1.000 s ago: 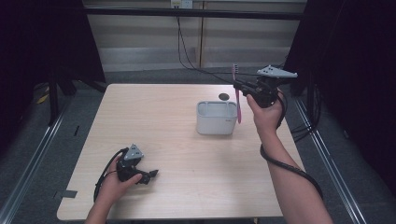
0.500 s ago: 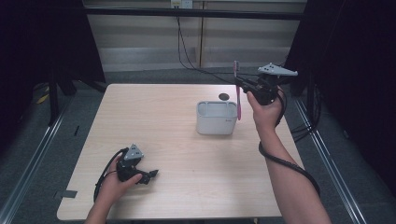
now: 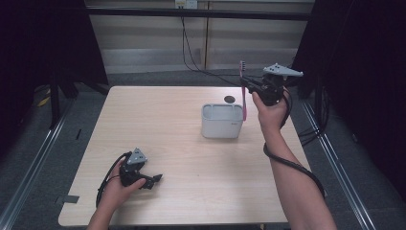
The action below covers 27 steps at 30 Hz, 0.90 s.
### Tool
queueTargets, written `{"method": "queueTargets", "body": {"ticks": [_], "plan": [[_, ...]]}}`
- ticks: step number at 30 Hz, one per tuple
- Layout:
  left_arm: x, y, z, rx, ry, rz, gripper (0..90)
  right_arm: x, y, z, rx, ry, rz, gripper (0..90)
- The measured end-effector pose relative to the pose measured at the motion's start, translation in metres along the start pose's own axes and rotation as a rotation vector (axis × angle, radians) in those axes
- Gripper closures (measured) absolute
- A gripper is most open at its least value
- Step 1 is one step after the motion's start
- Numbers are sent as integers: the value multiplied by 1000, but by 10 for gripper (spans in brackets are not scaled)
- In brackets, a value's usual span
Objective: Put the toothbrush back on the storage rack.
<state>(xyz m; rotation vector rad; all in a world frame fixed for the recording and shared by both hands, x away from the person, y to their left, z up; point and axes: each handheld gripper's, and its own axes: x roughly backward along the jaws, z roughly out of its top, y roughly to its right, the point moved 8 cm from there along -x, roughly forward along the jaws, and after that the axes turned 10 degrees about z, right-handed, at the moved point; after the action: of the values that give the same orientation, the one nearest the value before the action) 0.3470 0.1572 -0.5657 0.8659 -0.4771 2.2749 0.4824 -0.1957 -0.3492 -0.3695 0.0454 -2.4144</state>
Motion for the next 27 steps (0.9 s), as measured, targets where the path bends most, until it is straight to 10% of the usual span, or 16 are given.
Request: {"method": "queueTargets", "body": {"ticks": [27], "plan": [[0, 0, 0, 0, 0, 0, 69, -22, 15, -9, 3, -10, -23, 838]]}}
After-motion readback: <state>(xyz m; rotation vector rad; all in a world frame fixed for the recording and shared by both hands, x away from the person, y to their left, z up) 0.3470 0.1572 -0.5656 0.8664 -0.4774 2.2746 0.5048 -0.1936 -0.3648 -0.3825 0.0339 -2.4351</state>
